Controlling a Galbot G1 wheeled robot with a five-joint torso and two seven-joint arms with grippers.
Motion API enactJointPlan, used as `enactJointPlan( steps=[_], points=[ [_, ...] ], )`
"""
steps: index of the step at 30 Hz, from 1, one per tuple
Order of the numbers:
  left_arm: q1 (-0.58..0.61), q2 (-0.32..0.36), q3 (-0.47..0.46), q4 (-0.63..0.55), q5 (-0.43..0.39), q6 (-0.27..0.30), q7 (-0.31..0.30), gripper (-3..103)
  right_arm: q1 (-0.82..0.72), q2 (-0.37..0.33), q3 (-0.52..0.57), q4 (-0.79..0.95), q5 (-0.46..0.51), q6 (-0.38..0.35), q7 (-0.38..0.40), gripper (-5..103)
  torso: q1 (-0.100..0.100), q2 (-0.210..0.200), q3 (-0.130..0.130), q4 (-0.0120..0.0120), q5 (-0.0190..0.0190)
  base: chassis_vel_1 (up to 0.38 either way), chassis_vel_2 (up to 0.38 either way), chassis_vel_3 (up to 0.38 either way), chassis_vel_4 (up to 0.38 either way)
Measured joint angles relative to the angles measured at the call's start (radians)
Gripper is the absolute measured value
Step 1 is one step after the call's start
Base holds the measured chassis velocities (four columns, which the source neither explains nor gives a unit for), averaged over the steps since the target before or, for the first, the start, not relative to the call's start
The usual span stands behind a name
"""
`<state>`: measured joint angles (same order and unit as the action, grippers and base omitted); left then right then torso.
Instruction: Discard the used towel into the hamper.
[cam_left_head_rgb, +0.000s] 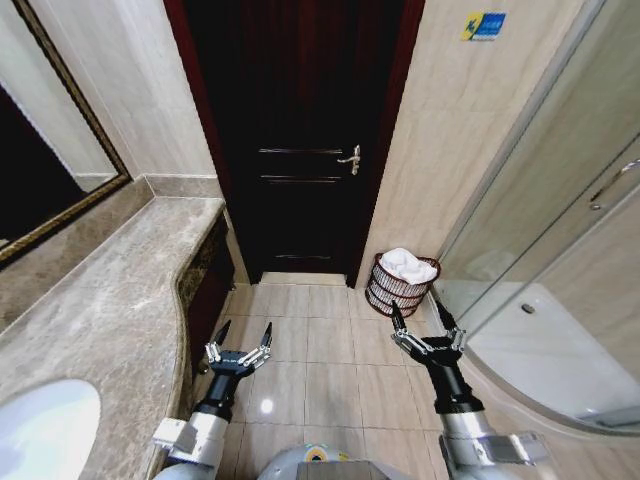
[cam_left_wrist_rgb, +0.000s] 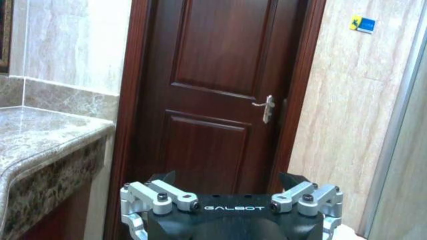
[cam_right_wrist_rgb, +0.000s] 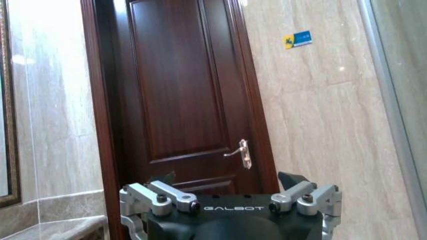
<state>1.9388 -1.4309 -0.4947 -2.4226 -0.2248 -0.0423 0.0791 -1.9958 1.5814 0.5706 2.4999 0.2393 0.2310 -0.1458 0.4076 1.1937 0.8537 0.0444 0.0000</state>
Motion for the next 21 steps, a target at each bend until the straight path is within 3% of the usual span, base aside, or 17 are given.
enactJointPlan(
  steps=[21],
  points=[
    [0.000,0.000,0.000,0.000,0.000,0.000,0.000,100,0.000,0.000,0.000,0.000,0.000,0.000,0.000,100,0.000,0.000,0.000,0.0000,0.0000,0.000,0.000,0.000,0.000]
  ],
)
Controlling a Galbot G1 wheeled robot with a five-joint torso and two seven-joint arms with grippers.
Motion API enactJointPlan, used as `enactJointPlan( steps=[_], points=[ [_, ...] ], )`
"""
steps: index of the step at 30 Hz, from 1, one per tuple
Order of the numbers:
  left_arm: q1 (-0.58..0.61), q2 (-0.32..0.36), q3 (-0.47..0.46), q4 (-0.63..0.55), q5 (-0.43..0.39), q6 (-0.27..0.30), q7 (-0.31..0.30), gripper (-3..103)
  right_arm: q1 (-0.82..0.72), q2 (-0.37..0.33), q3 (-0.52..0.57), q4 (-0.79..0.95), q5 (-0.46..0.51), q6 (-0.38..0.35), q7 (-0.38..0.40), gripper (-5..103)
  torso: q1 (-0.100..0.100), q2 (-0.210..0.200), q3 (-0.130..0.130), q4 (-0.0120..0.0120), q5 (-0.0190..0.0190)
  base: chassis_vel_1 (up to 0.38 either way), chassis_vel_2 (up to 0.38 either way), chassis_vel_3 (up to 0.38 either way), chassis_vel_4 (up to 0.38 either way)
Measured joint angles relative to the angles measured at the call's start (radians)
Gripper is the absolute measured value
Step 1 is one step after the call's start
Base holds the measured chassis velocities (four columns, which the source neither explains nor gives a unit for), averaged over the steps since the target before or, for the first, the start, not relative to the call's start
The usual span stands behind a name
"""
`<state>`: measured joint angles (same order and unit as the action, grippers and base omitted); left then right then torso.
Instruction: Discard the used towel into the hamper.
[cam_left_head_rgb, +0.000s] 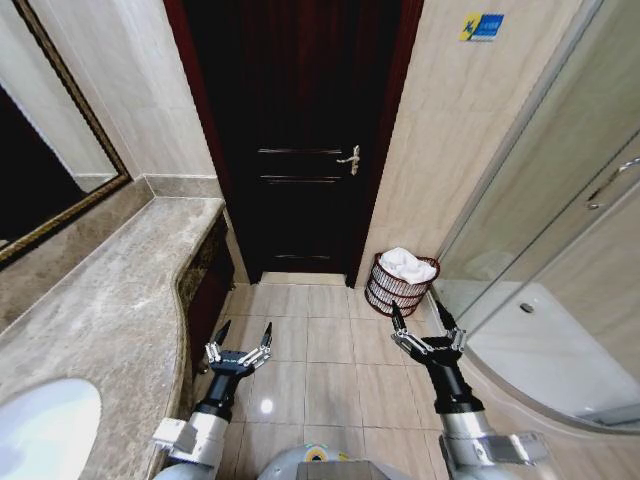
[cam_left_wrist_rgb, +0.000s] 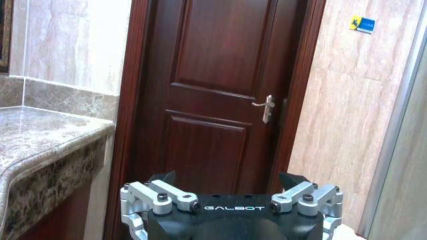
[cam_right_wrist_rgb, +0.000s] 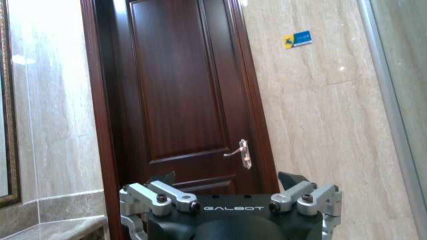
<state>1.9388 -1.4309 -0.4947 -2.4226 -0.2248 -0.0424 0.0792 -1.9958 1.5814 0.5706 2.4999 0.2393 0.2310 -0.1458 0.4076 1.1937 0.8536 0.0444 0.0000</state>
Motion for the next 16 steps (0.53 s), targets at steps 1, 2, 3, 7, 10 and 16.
enactJointPlan(
  steps=[1,2,3,7,10,16],
  points=[
    [0.000,0.000,0.000,0.000,0.000,0.000,0.000,100,0.000,0.000,0.000,0.000,0.000,0.000,0.000,100,0.000,0.000,0.000,0.0000,0.0000,0.000,0.000,0.000,0.000],
    [0.000,0.000,0.000,0.000,0.000,0.000,0.000,100,0.000,0.000,0.000,0.000,0.000,0.000,0.000,100,0.000,0.000,0.000,0.0000,0.0000,0.000,0.000,0.000,0.000],
    [0.000,0.000,0.000,0.000,0.000,0.000,0.000,100,0.000,0.000,0.000,0.000,0.000,0.000,0.000,100,0.000,0.000,0.000,0.0000,0.0000,0.000,0.000,0.000,0.000],
    [0.000,0.000,0.000,0.000,0.000,0.000,0.000,100,0.000,0.000,0.000,0.000,0.000,0.000,0.000,100,0.000,0.000,0.000,0.0000,0.0000,0.000,0.000,0.000,0.000],
    [0.000,0.000,0.000,0.000,0.000,0.000,0.000,100,0.000,0.000,0.000,0.000,0.000,0.000,0.000,100,0.000,0.000,0.000,0.0000,0.0000,0.000,0.000,0.000,0.000],
    [0.000,0.000,0.000,0.000,0.000,0.000,0.000,100,0.000,0.000,0.000,0.000,0.000,0.000,0.000,100,0.000,0.000,0.000,0.0000,0.0000,0.000,0.000,0.000,0.000]
  ],
)
